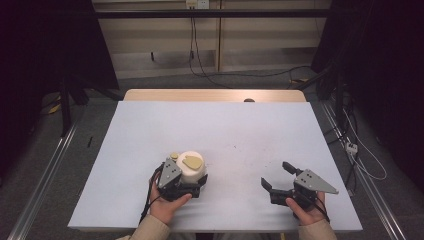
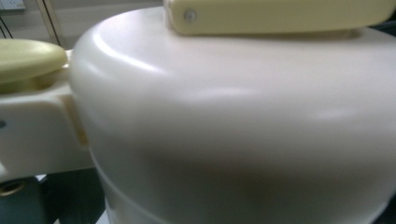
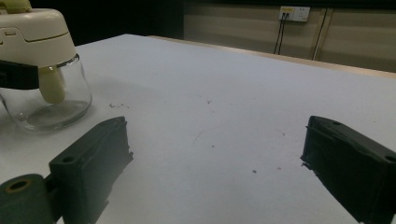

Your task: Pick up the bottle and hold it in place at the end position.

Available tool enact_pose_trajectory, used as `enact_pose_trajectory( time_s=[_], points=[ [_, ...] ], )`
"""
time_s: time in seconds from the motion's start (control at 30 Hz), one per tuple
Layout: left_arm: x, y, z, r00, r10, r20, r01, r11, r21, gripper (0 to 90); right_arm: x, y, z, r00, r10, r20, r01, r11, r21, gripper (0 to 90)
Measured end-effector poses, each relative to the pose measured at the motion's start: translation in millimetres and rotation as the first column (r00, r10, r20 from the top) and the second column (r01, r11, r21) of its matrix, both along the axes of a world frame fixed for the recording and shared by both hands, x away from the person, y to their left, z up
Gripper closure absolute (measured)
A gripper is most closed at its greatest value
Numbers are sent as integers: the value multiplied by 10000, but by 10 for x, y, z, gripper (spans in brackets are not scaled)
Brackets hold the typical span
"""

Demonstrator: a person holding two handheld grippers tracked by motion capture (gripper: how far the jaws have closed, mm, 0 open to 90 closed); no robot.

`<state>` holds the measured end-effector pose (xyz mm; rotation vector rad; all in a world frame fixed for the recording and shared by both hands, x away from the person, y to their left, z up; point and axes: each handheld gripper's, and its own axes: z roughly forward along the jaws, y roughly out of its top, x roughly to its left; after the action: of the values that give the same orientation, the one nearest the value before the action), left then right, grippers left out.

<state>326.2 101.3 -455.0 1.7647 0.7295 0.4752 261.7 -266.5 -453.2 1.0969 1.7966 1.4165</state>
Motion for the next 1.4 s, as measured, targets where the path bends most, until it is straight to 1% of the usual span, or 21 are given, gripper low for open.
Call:
enact_pose_trajectory(
  time_s=[0.1, 0.17, 0.3, 0.37, 0.4, 0.47, 0.57, 0.6, 0.63, 0.73, 0.9, 1.0, 1.07, 1.2, 1.27, 1.37, 1.4],
  points=[
    [13, -2, 11, 10000, -3, 44, 3, 10000, -64, 50, 1, -2, 1, 10000, 3, 19, -3, 10000, 3, 66],
    [20, -9, 13, 10000, 42, -5, -42, 9998, -183, 50, 1, -4, 2, 10000, 0, 25, 0, 10000, 7, 67],
    [45, -12, 30, 9999, 51, 97, -49, 9998, -185, 50, 0, -4, 6, 10000, -10, 59, 10, 10000, -3, 66],
    [56, -19, 38, 9999, 85, 63, -83, 9996, -258, 50, 1, -4, 5, 10000, 15, 55, -15, 10000, 10, 66],
    [67, -18, 43, 9999, 78, 128, -75, 9997, -220, 50, 3, -4, 3, 10000, 19, 59, -19, 10000, -1, 66],
    [80, -24, 48, 9999, 103, 100, -100, 9996, -256, 50, 3, -4, 4, 10000, 27, 65, -27, 10000, 6, 66],
    [111, -24, 57, 9997, 150, 176, -146, 9996, -240, 50, 0, -3, 8, 10000, 20, 84, -20, 10000, 4, 66],
    [118, -28, 61, 9998, 177, 114, -173, 9993, -338, 50, 0, -4, 8, 10000, 12, 86, -12, 10000, 3, 66],
    [131, -21, 71, 9997, 189, 181, -184, 9995, -273, 50, 0, -4, 8, 10000, 4, 85, -5, 10000, 18, 66],
    [159, -13, 99, 9994, 249, 238, -241, 9991, -349, 50, 1, -5, 8, 10000, -1, 94, 1, 10000, 24, 66],
    [210, -20, 136, 9995, 279, 169, -271, 9986, -459, 50, 4, -2, 8, 10000, -17, 94, 17, 10000, 18, 66],
    [237, -25, 152, 9995, 235, 202, -229, 9993, -306, 50, 2, 0, 10, 9999, -22, 127, 22, 10000, 2, 66],
    [249, -31, 155, 9994, 316, 129, -310, 9987, -398, 51, 0, 2, 12, 9999, -10, 136, 9, 10000, 9, 66],
    [293, -36, 159, 9994, 342, 61, -340, 9989, -317, 51, 4, 3, 10, 9999, 7, 146, -7, 10000, -5, 66],
    [313, -43, 166, 9993, 349, 106, -346, 9990, -268, 50, 3, 3, 10, 9999, 1, 146, -1, 10000, 0, 66],
    [343, -60, 178, 9993, 362, 64, -360, 9988, -336, 51, 2, 2, 10, 9999, -5, 139, 5, 10000, 0, 66],
    [352, -62, 182, 9993, 367, 80, -364, 9989, -295, 50, 2, 2, 11, 9999, 1, 133, -1, 10000, 8, 66]
  ],
)
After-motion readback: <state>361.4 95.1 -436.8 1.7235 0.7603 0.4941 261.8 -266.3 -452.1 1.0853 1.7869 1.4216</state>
